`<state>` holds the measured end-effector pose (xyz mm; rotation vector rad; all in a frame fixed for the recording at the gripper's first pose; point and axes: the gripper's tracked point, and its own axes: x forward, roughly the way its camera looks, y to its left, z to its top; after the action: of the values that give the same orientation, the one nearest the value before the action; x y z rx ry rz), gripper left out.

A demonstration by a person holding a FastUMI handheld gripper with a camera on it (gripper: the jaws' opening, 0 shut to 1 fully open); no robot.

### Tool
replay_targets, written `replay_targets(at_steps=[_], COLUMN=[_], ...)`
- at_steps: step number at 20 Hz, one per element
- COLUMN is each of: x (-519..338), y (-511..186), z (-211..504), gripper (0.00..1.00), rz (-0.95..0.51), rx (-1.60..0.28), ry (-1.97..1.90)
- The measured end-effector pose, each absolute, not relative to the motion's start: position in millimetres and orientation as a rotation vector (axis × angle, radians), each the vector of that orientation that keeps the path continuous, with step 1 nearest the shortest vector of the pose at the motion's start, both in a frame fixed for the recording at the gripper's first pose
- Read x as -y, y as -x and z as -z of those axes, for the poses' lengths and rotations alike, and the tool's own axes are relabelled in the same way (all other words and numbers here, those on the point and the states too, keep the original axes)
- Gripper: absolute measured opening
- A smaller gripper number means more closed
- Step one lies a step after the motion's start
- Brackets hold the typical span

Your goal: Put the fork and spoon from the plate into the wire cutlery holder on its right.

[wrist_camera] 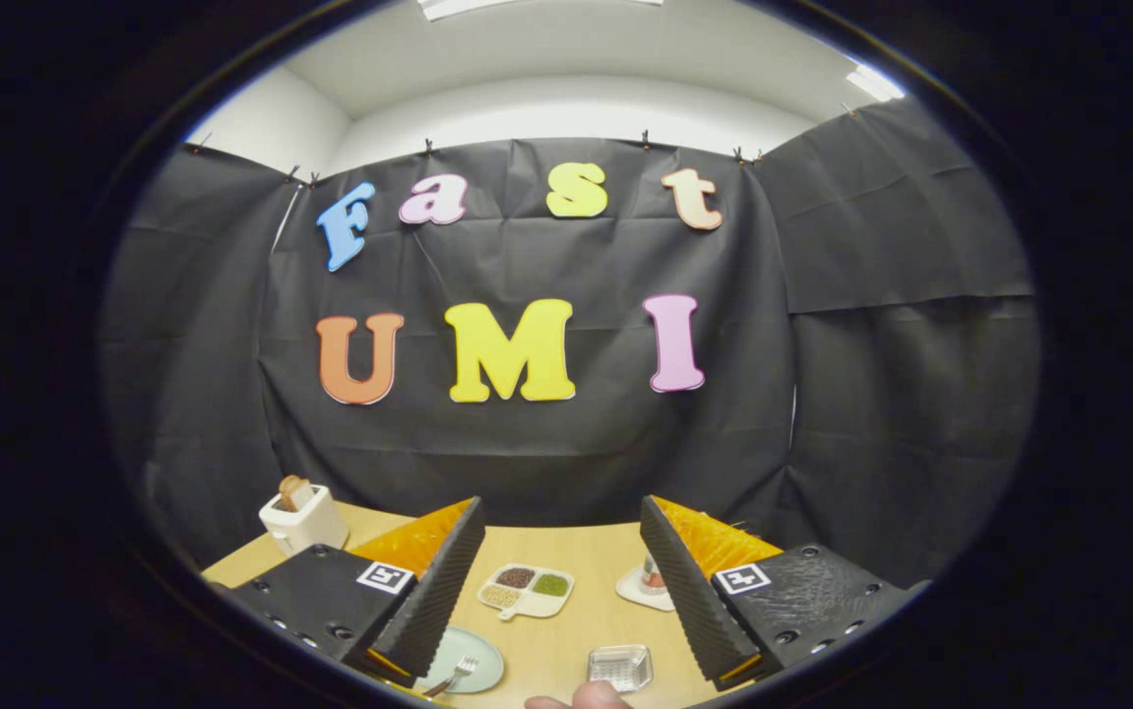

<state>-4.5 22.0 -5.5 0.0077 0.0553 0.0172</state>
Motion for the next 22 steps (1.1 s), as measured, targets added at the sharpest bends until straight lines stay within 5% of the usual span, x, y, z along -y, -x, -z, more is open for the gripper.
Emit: replay_targets(at_steps=[12, 22], x=[-95.3, -142.3], y=[22.4, 73.8], z=[90.5, 268.4], gripper=[0.95, 0.96], rz=[-0.142, -0.136], rx=[-0.356, -0.976], ry=[0.069, -0.029])
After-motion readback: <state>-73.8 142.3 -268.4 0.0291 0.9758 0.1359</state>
